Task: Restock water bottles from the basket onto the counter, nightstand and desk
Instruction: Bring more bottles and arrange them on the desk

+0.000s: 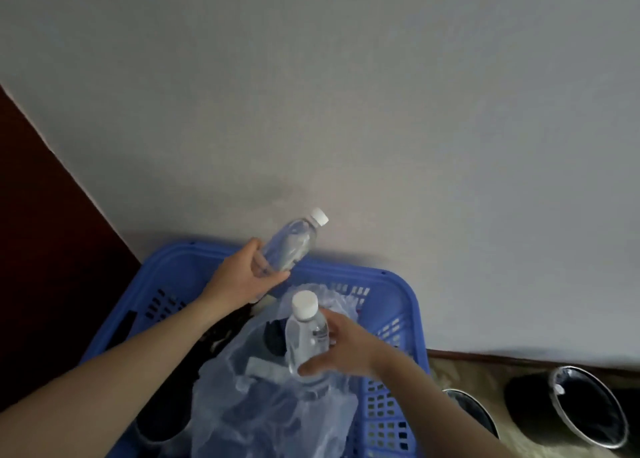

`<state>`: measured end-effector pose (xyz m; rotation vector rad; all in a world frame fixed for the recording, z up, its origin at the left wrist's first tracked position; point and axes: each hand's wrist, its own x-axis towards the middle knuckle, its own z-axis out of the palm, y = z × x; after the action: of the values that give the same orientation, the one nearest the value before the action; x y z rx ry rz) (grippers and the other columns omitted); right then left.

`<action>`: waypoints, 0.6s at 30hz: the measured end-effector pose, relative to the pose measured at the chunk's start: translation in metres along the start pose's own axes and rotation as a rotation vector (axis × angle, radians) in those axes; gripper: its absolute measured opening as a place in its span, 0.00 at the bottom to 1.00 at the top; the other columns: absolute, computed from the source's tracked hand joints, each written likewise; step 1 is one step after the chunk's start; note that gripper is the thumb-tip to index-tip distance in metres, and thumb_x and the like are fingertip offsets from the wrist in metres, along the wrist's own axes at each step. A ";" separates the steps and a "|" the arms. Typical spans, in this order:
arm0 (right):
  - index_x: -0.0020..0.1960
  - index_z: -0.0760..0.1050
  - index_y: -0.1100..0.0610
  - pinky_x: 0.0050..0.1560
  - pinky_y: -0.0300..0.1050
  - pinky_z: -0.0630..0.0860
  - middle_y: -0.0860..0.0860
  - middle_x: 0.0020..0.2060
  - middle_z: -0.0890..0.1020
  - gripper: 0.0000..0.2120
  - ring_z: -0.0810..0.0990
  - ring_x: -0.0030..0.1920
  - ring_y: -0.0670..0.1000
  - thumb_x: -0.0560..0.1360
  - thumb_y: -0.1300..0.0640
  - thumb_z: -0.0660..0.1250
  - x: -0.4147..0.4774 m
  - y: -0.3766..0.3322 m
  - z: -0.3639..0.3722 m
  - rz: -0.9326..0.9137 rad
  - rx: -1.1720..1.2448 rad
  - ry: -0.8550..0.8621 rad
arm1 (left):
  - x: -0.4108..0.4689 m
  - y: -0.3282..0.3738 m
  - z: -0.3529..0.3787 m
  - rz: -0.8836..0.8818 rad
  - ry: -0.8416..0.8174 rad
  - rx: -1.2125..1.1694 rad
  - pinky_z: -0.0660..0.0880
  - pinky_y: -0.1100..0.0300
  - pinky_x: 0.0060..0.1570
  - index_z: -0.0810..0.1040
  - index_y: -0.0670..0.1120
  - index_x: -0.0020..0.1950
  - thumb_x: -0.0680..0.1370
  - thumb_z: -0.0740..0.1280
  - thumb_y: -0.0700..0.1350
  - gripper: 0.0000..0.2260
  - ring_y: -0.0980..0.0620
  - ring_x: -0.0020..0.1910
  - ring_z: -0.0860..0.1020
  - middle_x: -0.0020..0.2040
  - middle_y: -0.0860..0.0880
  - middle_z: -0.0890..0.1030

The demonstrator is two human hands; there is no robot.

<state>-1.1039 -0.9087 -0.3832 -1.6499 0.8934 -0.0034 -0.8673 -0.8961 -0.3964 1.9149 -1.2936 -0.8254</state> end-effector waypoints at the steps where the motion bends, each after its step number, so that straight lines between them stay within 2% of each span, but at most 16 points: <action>1: 0.64 0.71 0.44 0.57 0.36 0.75 0.42 0.57 0.79 0.30 0.78 0.58 0.43 0.66 0.58 0.79 -0.008 -0.006 -0.003 -0.013 0.031 0.029 | -0.005 0.008 -0.002 -0.006 0.004 -0.128 0.74 0.60 0.39 0.74 0.51 0.45 0.68 0.76 0.60 0.18 0.63 0.37 0.79 0.40 0.55 0.82; 2: 0.62 0.73 0.46 0.54 0.34 0.75 0.42 0.54 0.80 0.29 0.79 0.56 0.42 0.66 0.59 0.79 -0.017 -0.013 -0.007 -0.038 0.083 0.073 | -0.013 0.019 -0.005 -0.013 -0.014 -0.275 0.76 0.60 0.41 0.76 0.52 0.46 0.69 0.76 0.57 0.15 0.60 0.39 0.80 0.43 0.51 0.83; 4: 0.57 0.76 0.46 0.50 0.36 0.77 0.43 0.47 0.82 0.24 0.81 0.50 0.43 0.64 0.59 0.78 -0.036 -0.031 -0.016 -0.100 0.207 0.183 | -0.026 0.047 -0.006 -0.024 -0.114 -0.540 0.80 0.54 0.43 0.79 0.53 0.52 0.72 0.75 0.53 0.12 0.53 0.44 0.83 0.49 0.43 0.82; 6: 0.54 0.79 0.46 0.48 0.42 0.78 0.47 0.45 0.83 0.21 0.82 0.48 0.47 0.63 0.56 0.77 -0.055 -0.050 -0.025 -0.157 0.356 0.322 | -0.039 0.078 -0.003 -0.037 -0.221 -0.731 0.80 0.50 0.40 0.79 0.54 0.56 0.71 0.73 0.53 0.15 0.48 0.45 0.84 0.50 0.43 0.83; 8: 0.54 0.79 0.53 0.49 0.50 0.79 0.53 0.47 0.84 0.19 0.83 0.48 0.54 0.64 0.54 0.76 -0.076 -0.067 -0.039 -0.237 0.532 0.459 | -0.049 0.114 -0.001 -0.046 -0.302 -0.868 0.79 0.52 0.38 0.78 0.53 0.60 0.69 0.72 0.53 0.19 0.46 0.47 0.84 0.50 0.44 0.84; 10: 0.55 0.78 0.59 0.47 0.53 0.80 0.60 0.47 0.83 0.22 0.82 0.46 0.59 0.65 0.50 0.75 -0.102 -0.084 -0.054 -0.289 0.684 0.554 | -0.057 0.148 0.001 -0.034 -0.364 -0.937 0.80 0.53 0.37 0.75 0.48 0.63 0.69 0.73 0.55 0.25 0.44 0.47 0.84 0.51 0.42 0.84; 12: 0.58 0.75 0.62 0.40 0.49 0.80 0.59 0.43 0.83 0.29 0.82 0.40 0.57 0.66 0.44 0.73 -0.138 -0.099 -0.072 -0.297 0.744 0.629 | -0.069 0.184 0.003 0.008 -0.433 -0.969 0.80 0.54 0.36 0.72 0.48 0.65 0.71 0.71 0.58 0.27 0.46 0.44 0.84 0.52 0.42 0.84; 14: 0.62 0.73 0.63 0.39 0.47 0.80 0.58 0.42 0.83 0.33 0.82 0.39 0.54 0.67 0.41 0.71 -0.179 -0.106 -0.087 -0.322 0.762 0.674 | -0.082 0.217 0.009 0.057 -0.501 -0.979 0.81 0.55 0.37 0.71 0.49 0.65 0.71 0.67 0.58 0.25 0.48 0.42 0.84 0.55 0.43 0.84; 18: 0.62 0.74 0.61 0.52 0.55 0.79 0.57 0.42 0.83 0.31 0.84 0.46 0.58 0.66 0.42 0.69 -0.264 -0.095 -0.103 -0.369 0.850 0.759 | -0.120 0.281 0.039 0.126 -0.578 -0.931 0.81 0.55 0.38 0.73 0.48 0.62 0.71 0.67 0.58 0.24 0.48 0.41 0.84 0.48 0.45 0.85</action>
<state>-1.2853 -0.8500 -0.1527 -0.9493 0.9245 -1.1675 -1.0807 -0.8691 -0.1754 0.8728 -1.0160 -1.6256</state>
